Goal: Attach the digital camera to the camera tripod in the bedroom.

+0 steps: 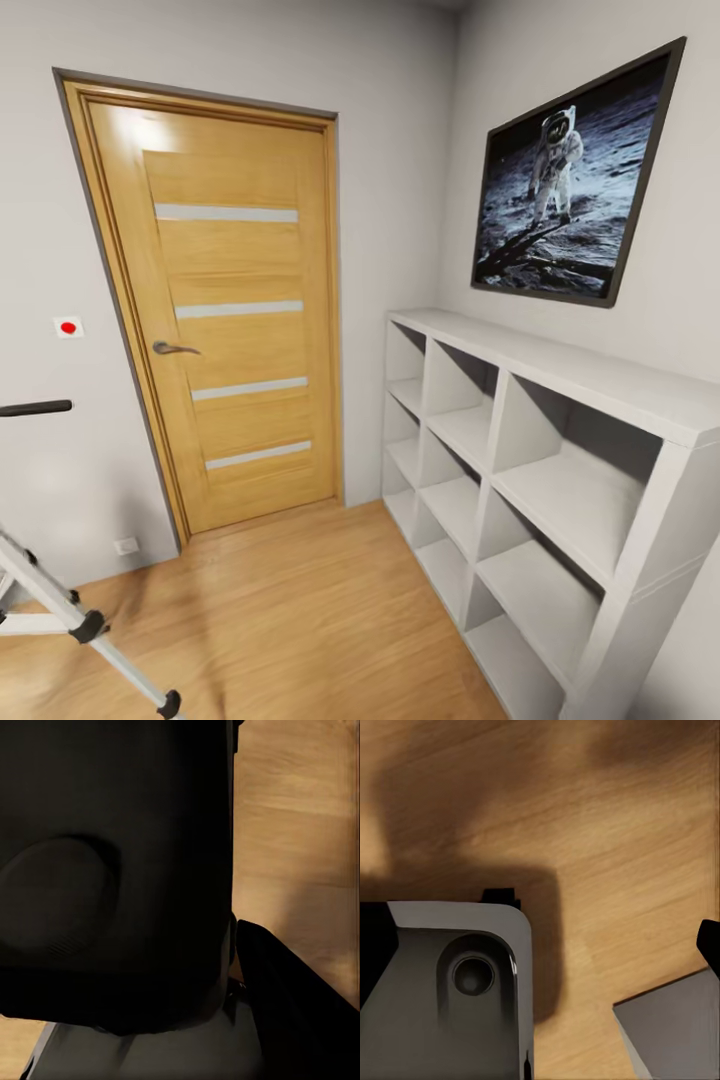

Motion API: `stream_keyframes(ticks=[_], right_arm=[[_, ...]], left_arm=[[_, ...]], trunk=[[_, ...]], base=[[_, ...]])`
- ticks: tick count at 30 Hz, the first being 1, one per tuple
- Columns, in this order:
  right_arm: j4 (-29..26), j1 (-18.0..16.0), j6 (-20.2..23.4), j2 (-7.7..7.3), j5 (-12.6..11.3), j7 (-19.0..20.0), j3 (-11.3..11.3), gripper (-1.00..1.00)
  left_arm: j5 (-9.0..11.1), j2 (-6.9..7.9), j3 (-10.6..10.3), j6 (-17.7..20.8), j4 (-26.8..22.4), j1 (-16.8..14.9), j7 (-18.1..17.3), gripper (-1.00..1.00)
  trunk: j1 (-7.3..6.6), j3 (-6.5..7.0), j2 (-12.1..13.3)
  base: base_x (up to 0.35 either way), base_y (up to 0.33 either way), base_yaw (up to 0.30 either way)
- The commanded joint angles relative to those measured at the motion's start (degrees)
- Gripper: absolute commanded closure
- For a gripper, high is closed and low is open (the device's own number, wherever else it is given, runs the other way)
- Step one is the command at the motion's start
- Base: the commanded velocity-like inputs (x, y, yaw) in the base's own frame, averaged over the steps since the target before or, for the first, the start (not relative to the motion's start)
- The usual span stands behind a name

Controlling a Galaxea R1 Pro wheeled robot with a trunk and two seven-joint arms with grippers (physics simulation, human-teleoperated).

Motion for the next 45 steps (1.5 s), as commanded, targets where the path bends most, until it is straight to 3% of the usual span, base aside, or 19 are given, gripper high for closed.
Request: stream_keyframes(ticks=[1, 8, 27, 45], right_arm=[[0.2, -0.1, -0.3, -0.01, 0.5, 0.1, -0.5, -1.00], [0.2, -0.1, -0.2, 0.05, 0.4, -0.4, -0.6, -1.00], [0.2, -0.1, -0.2, 0.01, 0.3, -0.5, -0.6, -1.00], [0.2, -0.1, -0.2, -0.03, 0.3, -0.4, -0.6, -1.00]], left_arm=[[0.4, 0.00, -0.5, -0.1, 0.0, 0.0, 0.1, 1.00], [0.6, 0.00, -0.4, -0.2, 0.0, 0.0, 0.1, 1.00], [0.7, -0.08, -0.4, -0.1, 0.0, 0.0, 0.2, 1.00], [0.8, -0.01, -0.2, 0.0, 0.0, 0.0, 0.1, 1.00]], trunk=[[0.03, -0.08, 0.0], [0.03, -0.08, 0.0], [0.03, -0.08, 0.0], [0.03, -0.08, 0.0]], base=[[0.276, -0.162, 0.000], [0.145, -0.085, 0.055], [0.008, -0.003, 0.264], [0.242, 0.000, 0.276]])
